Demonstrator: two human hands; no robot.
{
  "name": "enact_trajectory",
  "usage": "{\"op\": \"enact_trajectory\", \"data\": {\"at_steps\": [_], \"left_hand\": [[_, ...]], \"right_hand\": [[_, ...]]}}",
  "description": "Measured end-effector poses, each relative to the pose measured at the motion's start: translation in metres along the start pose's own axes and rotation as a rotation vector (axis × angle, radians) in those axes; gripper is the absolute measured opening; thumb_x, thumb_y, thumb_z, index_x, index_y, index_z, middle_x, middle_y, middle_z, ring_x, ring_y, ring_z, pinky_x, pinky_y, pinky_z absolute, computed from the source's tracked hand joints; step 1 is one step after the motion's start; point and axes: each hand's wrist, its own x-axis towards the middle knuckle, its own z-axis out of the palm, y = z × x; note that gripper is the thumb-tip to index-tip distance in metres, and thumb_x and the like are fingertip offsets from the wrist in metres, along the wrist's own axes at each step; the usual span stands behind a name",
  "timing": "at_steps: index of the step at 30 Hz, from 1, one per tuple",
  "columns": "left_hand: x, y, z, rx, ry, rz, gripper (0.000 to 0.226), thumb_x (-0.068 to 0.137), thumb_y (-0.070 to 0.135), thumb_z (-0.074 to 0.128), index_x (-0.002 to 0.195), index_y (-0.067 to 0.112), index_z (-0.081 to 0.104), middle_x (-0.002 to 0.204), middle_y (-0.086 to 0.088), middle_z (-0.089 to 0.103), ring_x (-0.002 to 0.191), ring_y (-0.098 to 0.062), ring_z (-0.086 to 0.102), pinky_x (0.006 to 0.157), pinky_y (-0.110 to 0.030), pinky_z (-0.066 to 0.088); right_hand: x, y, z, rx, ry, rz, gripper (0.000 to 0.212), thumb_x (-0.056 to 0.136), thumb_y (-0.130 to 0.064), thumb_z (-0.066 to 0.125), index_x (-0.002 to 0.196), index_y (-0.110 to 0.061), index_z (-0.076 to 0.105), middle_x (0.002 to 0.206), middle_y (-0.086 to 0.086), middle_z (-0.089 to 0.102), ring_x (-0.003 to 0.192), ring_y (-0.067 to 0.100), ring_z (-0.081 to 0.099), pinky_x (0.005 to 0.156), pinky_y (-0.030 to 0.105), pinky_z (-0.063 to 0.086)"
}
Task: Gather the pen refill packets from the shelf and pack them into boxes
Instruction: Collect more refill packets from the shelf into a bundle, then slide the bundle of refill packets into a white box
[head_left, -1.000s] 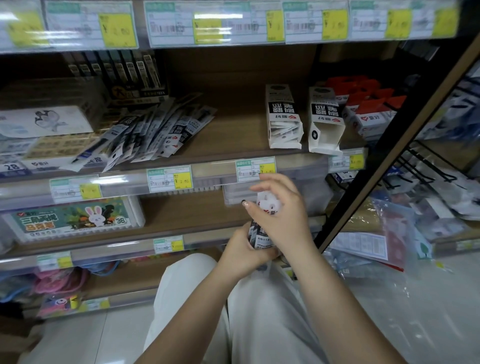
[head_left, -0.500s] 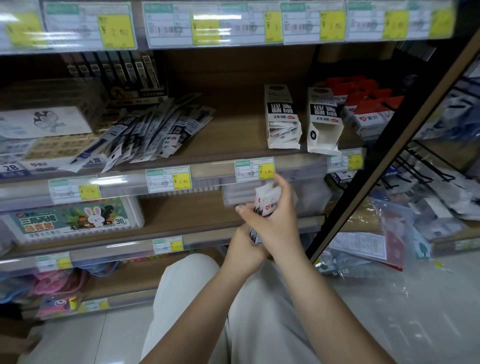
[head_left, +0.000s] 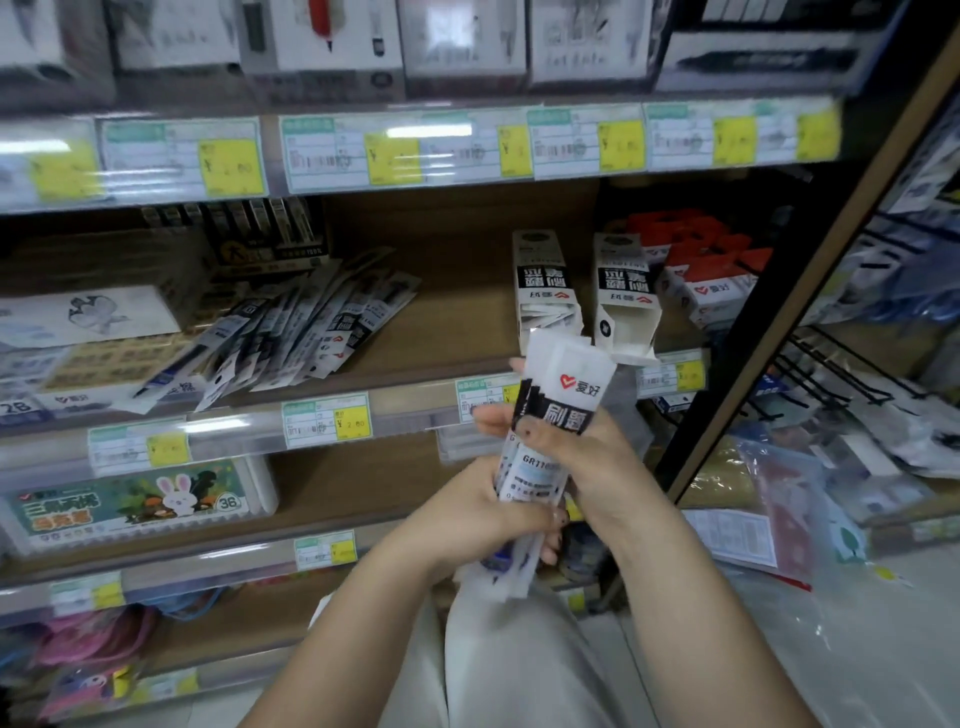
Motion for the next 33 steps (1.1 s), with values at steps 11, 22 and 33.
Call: {"op": "enact_trajectory", "data": {"at_steps": [11,22,33], "left_hand": [[0.025,0.08,-0.031,0.228,0.291,0.241,0.027,0.078,0.037,0.063,0.09,0.013,0.068,0.089,-0.012,0.071,0.084,-0.019,0.066,0.078,-0.032,0.051],[0.112,0.082,-0.036,0.875,0.512,-0.153,0.065,0.088,0.027,0.058,0.145,0.026,0.026,0.132,-0.011,0.045,0.117,-0.029,0.049,0.09,-0.036,0.045],[0.094,0.076,-0.045,0.921,0.807,0.031,0.043,0.086,0.001,0.044,0.127,0.013,0.051,0.098,-0.02,0.064,0.086,-0.039,0.06,0.069,-0.04,0.053]], "right_hand": [[0.0,-0.056,-0.017,-0.097,0.452,-0.408,0.03,0.086,-0.006,0.063,0.066,-0.028,0.07,0.069,-0.004,0.073,0.071,0.012,0.07,0.067,0.026,0.055],[0.009,-0.075,-0.031,-0.158,0.703,-0.584,0.026,0.087,-0.013,0.065,0.067,-0.028,0.069,0.074,-0.011,0.073,0.074,0.005,0.069,0.066,0.018,0.051],[0.0,-0.083,-0.029,-0.1,0.799,-0.663,0.057,0.086,-0.009,0.067,0.072,-0.065,0.062,0.069,-0.023,0.069,0.078,-0.001,0.068,0.075,0.023,0.054]]}}
